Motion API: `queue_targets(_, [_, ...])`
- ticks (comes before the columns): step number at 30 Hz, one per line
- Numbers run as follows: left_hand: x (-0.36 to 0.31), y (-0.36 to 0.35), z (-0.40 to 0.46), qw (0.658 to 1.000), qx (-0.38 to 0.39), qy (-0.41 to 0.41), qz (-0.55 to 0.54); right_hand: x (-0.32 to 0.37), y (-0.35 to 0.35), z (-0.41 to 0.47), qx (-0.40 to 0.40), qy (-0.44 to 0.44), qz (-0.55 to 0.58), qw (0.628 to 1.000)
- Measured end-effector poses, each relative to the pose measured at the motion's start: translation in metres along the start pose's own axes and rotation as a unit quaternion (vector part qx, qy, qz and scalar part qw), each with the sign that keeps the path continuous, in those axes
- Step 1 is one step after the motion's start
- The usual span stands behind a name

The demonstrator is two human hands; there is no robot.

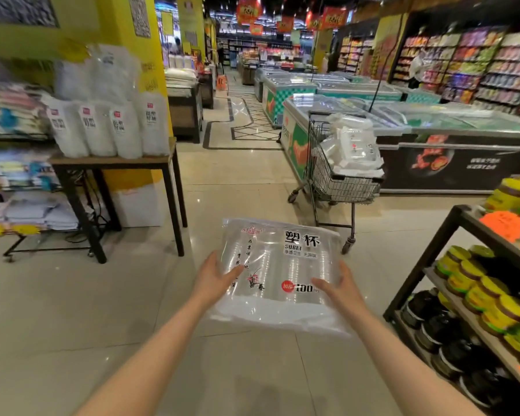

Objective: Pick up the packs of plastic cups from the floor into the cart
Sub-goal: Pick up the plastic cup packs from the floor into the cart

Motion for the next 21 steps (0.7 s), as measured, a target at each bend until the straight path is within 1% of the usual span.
queue_targets(2, [0.004,0.01,0.042,1.0,-0.002,-0.008,0.017,0.017,-0.02,0.034,0.004,0.016,0.011,1.0])
queue_targets(4, [0.005,0.022,0.085,1.0,-0.005,-0.017,0.012,0.032,-0.039,0.072,0.004,0.024,0.019,1.0])
queue_targets(6, [0.008,0.033,0.127,1.0,0.001,-0.013,0.004,0.052,-0.055,0.105,-0.004,0.021,0.008,1.0])
queue_targets(11, [0.022,0.05,0.226,0.999,0.012,-0.013,0.036,0.087,-0.087,0.184,-0.015,0.005,0.007,1.0])
queue_targets(15, [0.033,0.04,0.296,0.999,0.019,-0.005,0.048,0.101,-0.097,0.243,-0.016,-0.008,-0.008,1.0])
queue_targets(21, [0.033,0.003,0.416,0.998,0.029,-0.01,0.056,0.116,-0.091,0.362,-0.026,-0.005,-0.018,0.999])
Point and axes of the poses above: each hand's wrist, its own z-axis towards the middle knuckle, its own y-axis out of the back of the hand, x = y × z, the point moved 8 cm from there along z, towards the middle knuckle, and after that the axes turned 7 degrees about -y, right-handed, at the moved point
